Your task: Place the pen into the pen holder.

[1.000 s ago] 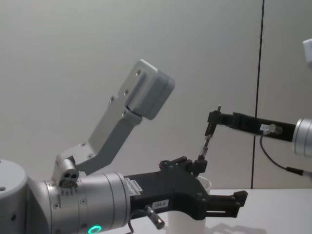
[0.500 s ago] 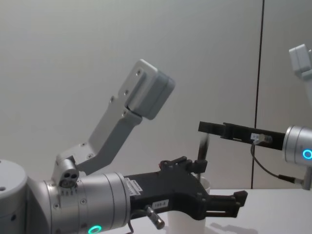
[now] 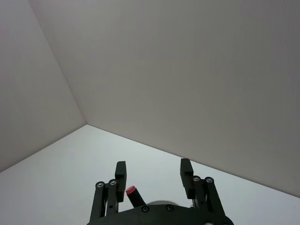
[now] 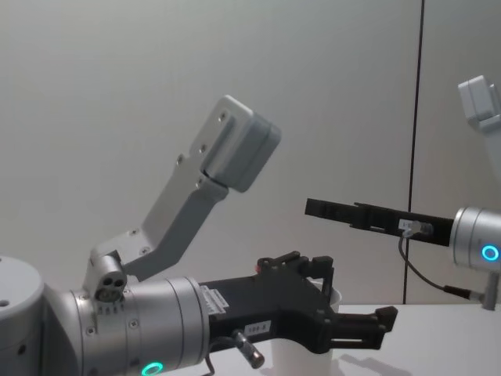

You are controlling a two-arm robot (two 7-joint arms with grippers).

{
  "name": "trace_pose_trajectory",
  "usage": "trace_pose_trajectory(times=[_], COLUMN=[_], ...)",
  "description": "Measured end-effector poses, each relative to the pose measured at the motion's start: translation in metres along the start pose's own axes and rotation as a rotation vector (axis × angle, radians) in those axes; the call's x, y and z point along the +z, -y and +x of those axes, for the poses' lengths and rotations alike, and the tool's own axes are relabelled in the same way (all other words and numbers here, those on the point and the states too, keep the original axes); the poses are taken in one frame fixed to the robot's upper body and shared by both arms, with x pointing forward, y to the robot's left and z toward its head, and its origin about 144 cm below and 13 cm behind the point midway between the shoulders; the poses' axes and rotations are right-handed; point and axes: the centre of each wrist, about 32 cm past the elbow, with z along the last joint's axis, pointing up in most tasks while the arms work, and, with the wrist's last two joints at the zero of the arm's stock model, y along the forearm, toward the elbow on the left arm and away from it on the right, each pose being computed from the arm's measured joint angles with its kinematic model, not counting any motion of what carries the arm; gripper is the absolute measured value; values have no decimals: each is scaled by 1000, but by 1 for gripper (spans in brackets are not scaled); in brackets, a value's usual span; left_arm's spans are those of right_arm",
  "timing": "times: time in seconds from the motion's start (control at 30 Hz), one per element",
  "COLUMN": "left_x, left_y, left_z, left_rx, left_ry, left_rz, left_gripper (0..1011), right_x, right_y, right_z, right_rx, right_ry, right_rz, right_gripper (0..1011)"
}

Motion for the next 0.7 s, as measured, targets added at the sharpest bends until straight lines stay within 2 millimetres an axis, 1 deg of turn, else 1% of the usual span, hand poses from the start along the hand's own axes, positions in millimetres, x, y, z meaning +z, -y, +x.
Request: trace_pose_trajectory(times=[0.03,0.1,0.17,0.2,0.3,0.37,0.43,0.7], left_x=[0,0,0,0,0,0,0,0], left_y=[0,0,0,0,0,0,0,0], left_z=[0,0,0,0,0,0,0,0], left_rx=[0,0,0,0,0,0,0,0], left_ry=[0,0,0,0,0,0,0,0], left_rz=[0,0,0,0,0,0,0,0], left_gripper=[1004,1004,1004,1004,1004,1004,1004,1004], right_x=[0,0,0,0,-1,-1,-1,-1], right_y=[0,0,0,0,0,0,0,0], right_z=[0,0,0,-1,-1,-1,-1,-1], right_rx=[0,-1,-1,-1,-1,-2,-2,-3], right_ry=[0,0,0,0,0,0,0,0], right_rz=[0,0,0,1,1,1,1,0], right_gripper=[683,781,816,870,922,982,1002,1001])
